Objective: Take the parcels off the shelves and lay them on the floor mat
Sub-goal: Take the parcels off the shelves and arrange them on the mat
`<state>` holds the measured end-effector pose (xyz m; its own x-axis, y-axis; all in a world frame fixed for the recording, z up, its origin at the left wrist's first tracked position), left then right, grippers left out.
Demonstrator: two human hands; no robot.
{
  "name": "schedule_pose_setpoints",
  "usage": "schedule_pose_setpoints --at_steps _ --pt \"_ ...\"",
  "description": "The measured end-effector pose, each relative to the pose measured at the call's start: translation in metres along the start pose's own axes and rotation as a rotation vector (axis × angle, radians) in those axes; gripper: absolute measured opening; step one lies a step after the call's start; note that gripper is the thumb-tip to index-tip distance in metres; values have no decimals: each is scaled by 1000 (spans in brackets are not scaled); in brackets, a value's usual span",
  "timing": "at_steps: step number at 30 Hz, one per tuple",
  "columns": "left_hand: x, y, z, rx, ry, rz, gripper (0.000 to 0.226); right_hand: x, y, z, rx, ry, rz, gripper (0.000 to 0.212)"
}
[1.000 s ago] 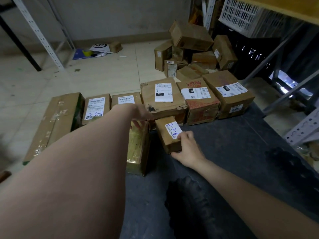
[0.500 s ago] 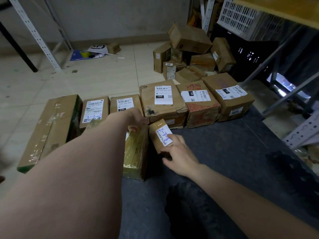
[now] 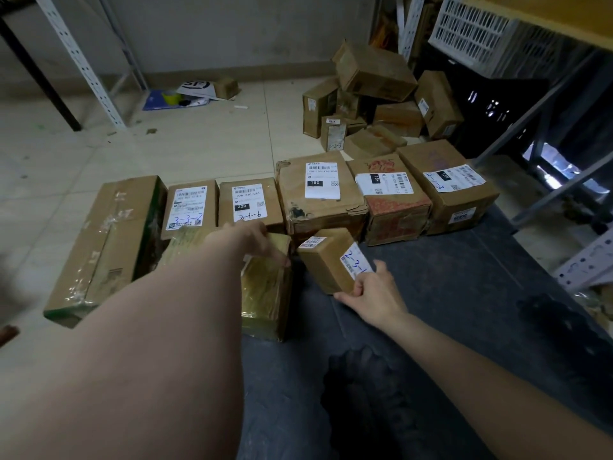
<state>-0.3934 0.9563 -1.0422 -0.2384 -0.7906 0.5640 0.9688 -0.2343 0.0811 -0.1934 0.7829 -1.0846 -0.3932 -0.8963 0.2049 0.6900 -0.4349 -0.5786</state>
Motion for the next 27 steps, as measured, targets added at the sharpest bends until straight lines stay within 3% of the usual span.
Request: schedule_pose_setpoints --at_steps 4,8,12,17,23,27 --pt "8 5 -2 -134 35 56 144 -11 -7 -3 68 4 8 38" --pt "9 11 -4 -116 75 94 130 -15 -16 -3 145 67 44 41" --pt "10 12 -2 -31 146 170 112 -3 -31 3 315 205 220 45" --pt "9 4 6 41 253 209 106 15 -38 -19 470 70 409 29" --pt "7 12 7 0 252 141 98 28 -42 -21 412 142 593 18" --pt "7 15 9 3 240 126 96 15 -34 -19 267 140 462 39"
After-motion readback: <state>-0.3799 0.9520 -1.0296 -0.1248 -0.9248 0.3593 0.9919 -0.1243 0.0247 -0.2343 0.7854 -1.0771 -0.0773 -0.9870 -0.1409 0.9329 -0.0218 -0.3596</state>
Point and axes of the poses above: each hand's wrist, its own x-axis away from the middle knuckle, its own z-axis out of the back of the hand, y = z × x, the point moved 8 cm from there along -x, towards the middle knuckle, and after that the axes turned 8 degrees about -x, right-handed, at the moved point
